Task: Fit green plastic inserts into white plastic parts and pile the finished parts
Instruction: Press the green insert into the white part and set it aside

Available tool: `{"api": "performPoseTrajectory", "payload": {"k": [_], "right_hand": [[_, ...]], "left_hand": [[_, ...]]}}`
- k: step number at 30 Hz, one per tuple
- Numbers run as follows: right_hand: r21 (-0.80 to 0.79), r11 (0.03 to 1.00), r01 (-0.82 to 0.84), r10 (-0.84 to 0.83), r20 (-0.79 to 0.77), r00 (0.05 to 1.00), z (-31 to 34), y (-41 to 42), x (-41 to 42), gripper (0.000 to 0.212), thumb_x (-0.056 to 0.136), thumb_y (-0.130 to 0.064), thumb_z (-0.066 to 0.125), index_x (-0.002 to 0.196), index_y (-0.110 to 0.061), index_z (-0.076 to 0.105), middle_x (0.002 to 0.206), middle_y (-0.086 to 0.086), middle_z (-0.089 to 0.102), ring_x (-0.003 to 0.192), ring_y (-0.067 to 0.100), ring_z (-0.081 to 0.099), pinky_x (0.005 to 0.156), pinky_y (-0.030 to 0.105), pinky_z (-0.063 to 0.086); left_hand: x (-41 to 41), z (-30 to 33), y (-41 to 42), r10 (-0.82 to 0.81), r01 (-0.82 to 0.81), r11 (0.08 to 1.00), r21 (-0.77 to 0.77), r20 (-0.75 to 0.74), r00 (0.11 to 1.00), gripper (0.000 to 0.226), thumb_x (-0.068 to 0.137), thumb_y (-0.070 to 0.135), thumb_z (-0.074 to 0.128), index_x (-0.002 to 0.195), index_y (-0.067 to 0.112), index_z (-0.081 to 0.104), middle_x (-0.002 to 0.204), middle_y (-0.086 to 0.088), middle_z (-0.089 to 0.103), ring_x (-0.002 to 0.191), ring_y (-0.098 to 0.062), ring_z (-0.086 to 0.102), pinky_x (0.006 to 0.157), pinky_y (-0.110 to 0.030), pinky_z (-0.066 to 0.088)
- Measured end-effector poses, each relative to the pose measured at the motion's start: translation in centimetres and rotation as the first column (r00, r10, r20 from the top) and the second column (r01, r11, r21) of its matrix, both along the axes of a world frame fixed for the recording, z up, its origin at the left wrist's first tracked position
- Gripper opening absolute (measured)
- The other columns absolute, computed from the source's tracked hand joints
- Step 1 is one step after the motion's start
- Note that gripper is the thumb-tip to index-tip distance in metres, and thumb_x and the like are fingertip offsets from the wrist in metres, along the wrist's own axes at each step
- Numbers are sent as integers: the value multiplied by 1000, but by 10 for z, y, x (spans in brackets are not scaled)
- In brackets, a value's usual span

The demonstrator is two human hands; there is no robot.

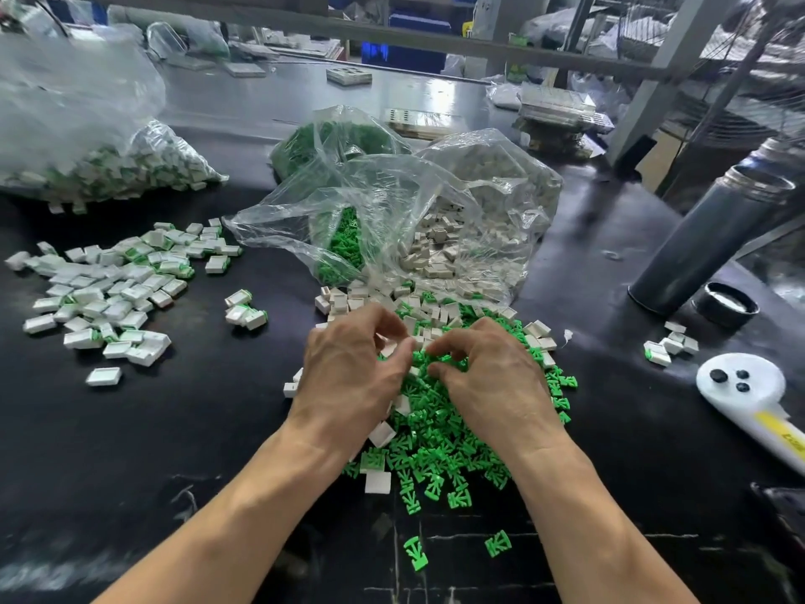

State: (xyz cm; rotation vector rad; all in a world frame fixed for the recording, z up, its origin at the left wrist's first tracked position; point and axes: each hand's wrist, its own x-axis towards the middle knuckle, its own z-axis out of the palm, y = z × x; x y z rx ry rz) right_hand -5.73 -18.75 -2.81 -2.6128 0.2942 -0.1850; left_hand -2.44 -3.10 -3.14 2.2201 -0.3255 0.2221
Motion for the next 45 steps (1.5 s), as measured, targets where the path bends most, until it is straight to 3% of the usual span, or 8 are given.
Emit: {"api": "performPoseTrajectory", "payload": {"k": [3, 6, 8, 11, 14, 22, 28, 45], "right_hand": [[8, 1000, -1, 1, 31, 1000, -1, 1, 1, 11, 91, -44, 74, 100, -41, 69, 96, -20, 48, 96, 6, 49, 84, 27, 33], [25, 999, -21, 19, 81, 996, -3, 1, -1, 11, 91, -41, 76, 91, -38, 65, 95, -23, 51, 89, 1, 49, 84, 25, 35], [159, 986, -44, 14, 183, 983, -3, -1, -2, 11, 91, -36, 77, 90, -36, 66, 86, -20, 60, 80, -2, 56, 76, 19, 42], [546, 823, -156, -29, 315, 949, 1, 0, -3, 10, 91, -26, 79, 89, -32, 71, 83, -16, 72, 77, 0, 65, 68, 12, 49], [708, 650, -275, -26, 383, 923, 3, 4, -3, 11, 90, -19, 79, 89, -28, 73, 80, -12, 73, 71, 0, 65, 66, 13, 49], [695, 657, -294, 16, 377, 926, 2, 4, -3, 14, 92, -19, 77, 93, -32, 73, 81, -14, 72, 70, -2, 63, 62, 12, 47], [675, 680, -287, 1, 391, 921, 3, 6, -5, 14, 92, -19, 77, 92, -33, 72, 81, -14, 72, 72, -1, 64, 65, 12, 48], [690, 666, -283, 7, 374, 928, 4, 12, -8, 13, 91, -16, 77, 90, -28, 74, 80, -12, 73, 67, 0, 63, 63, 15, 49]], "left_hand": [[-2, 5, 5, -3, 4, 992, -129, 7, 1000, 13, 90, 33, 76, 93, 30, 64, 84, 18, 67, 87, 13, 62, 69, -1, 44], [-5, 7, 10, -23, 25, 984, -179, 17, 1000, 14, 89, 34, 77, 92, 33, 63, 82, 18, 67, 85, 10, 62, 67, -4, 46], [-6, 8, 13, -34, 37, 983, -182, 21, 999, 15, 88, 35, 77, 91, 36, 63, 82, 20, 66, 81, 5, 62, 65, -7, 46], [-7, 8, 16, -56, 61, 981, -186, 33, 998, 14, 88, 34, 78, 90, 37, 64, 87, 30, 63, 76, 1, 59, 63, -8, 44], [-7, 7, 16, -100, 108, 971, -213, 45, 994, 12, 87, 31, 79, 92, 34, 68, 89, 26, 66, 75, -1, 60, 63, -12, 46], [-4, 3, 14, -175, 162, 939, -305, -15, 984, 12, 86, 23, 81, 95, 29, 75, 87, 10, 71, 78, -12, 64, 69, -28, 55], [-4, 5, 14, -227, 188, 900, -393, -55, 972, 14, 89, 13, 78, 98, 24, 77, 90, 11, 74, 81, -4, 68, 73, -16, 54], [-6, 8, 17, -181, 125, 907, -401, -104, 978, 11, 89, 19, 78, 95, 29, 76, 87, 15, 75, 79, -2, 69, 73, -18, 55]]}}
